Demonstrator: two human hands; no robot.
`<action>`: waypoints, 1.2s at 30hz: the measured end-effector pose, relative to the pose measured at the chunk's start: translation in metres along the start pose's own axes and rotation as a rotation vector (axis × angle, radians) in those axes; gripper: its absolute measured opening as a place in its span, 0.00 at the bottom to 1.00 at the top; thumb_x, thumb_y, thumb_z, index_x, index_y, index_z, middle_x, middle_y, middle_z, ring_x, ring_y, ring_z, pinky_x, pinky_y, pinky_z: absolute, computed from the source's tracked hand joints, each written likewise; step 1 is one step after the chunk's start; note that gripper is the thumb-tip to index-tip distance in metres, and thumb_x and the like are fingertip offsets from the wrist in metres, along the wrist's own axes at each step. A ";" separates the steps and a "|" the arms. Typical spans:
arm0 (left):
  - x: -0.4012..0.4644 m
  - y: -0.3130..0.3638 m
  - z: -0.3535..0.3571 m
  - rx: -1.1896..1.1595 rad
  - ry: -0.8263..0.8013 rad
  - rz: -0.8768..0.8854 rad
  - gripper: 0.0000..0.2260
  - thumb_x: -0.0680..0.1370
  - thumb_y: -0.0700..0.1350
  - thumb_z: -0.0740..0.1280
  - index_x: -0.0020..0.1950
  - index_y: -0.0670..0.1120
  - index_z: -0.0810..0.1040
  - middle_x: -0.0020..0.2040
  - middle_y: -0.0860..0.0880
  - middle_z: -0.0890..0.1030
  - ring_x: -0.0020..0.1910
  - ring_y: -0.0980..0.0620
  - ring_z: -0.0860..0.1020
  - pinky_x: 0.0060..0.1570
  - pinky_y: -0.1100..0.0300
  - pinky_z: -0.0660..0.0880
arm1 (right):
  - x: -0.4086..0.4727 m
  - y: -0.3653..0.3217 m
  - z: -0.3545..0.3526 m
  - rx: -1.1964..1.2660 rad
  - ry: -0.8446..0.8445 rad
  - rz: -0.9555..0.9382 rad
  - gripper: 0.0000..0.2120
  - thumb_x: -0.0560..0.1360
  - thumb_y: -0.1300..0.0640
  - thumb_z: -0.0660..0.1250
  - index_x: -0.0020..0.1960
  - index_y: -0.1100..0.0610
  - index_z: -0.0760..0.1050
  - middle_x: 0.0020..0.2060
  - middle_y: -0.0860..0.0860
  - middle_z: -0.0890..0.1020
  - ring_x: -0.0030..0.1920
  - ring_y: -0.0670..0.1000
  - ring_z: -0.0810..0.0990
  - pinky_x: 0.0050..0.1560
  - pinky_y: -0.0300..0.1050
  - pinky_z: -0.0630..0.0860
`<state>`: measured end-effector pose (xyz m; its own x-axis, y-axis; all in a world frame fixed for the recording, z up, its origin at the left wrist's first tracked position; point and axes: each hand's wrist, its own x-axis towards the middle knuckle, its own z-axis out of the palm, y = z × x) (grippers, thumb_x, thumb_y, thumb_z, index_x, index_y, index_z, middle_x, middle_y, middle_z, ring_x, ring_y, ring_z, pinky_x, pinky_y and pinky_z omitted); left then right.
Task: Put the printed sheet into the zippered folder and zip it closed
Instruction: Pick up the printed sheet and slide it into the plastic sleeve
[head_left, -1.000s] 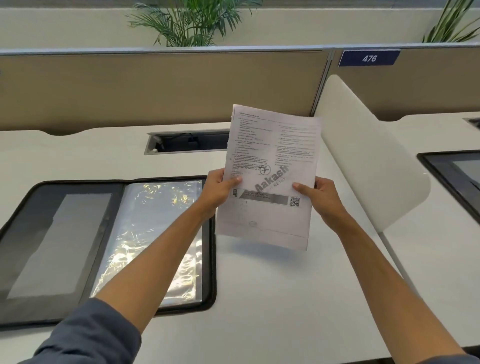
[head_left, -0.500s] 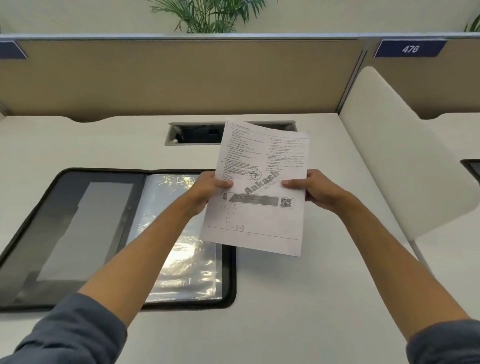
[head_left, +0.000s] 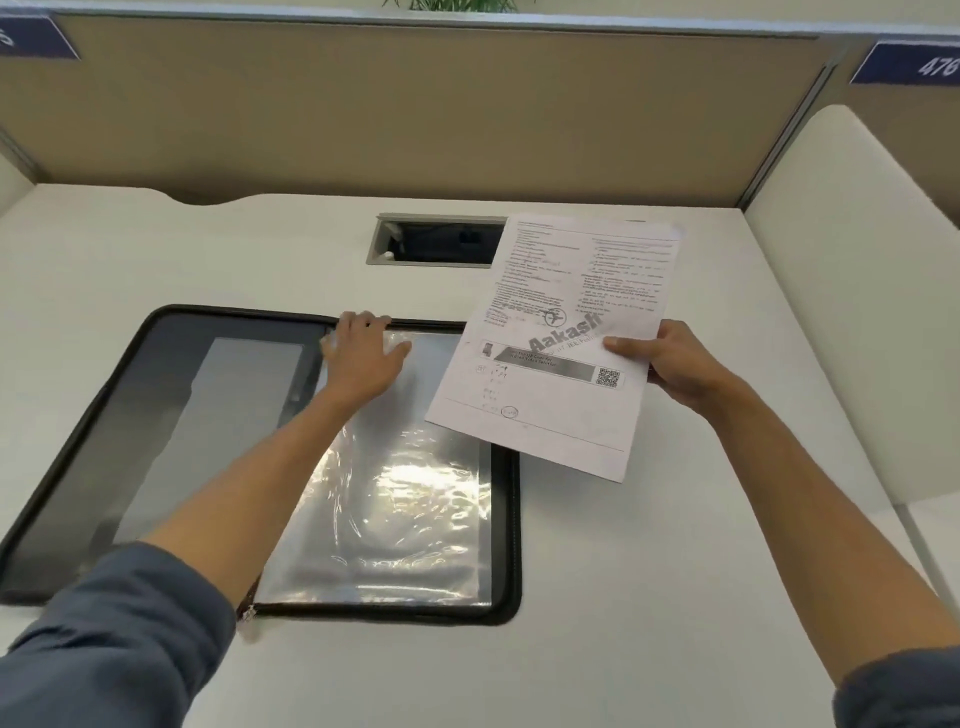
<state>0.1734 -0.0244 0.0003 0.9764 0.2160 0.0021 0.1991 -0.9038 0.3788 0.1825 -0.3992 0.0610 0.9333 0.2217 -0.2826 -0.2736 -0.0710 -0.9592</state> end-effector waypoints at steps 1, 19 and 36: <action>0.005 -0.009 0.002 0.126 -0.020 0.023 0.26 0.77 0.60 0.61 0.71 0.48 0.69 0.73 0.45 0.66 0.75 0.43 0.56 0.69 0.38 0.54 | 0.002 0.000 -0.002 -0.003 0.011 -0.001 0.12 0.73 0.63 0.72 0.55 0.54 0.81 0.52 0.51 0.86 0.50 0.52 0.86 0.42 0.42 0.82; 0.025 -0.033 -0.006 -0.282 0.038 0.148 0.08 0.68 0.48 0.76 0.41 0.49 0.79 0.42 0.51 0.80 0.47 0.49 0.77 0.59 0.48 0.68 | 0.023 -0.008 0.000 0.003 0.083 -0.022 0.15 0.74 0.63 0.70 0.61 0.58 0.79 0.55 0.51 0.84 0.52 0.51 0.85 0.45 0.43 0.83; 0.048 -0.032 -0.032 -0.244 -0.157 0.324 0.03 0.72 0.42 0.73 0.45 0.45 0.82 0.44 0.50 0.85 0.47 0.51 0.83 0.54 0.49 0.77 | 0.072 -0.045 0.046 0.032 0.147 -0.164 0.12 0.75 0.65 0.69 0.53 0.50 0.80 0.50 0.44 0.86 0.51 0.48 0.85 0.42 0.44 0.82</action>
<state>0.2113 0.0262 0.0176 0.9898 -0.1404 0.0234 -0.1271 -0.7979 0.5892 0.2514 -0.3353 0.0837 0.9891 0.0831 -0.1212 -0.1204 -0.0144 -0.9926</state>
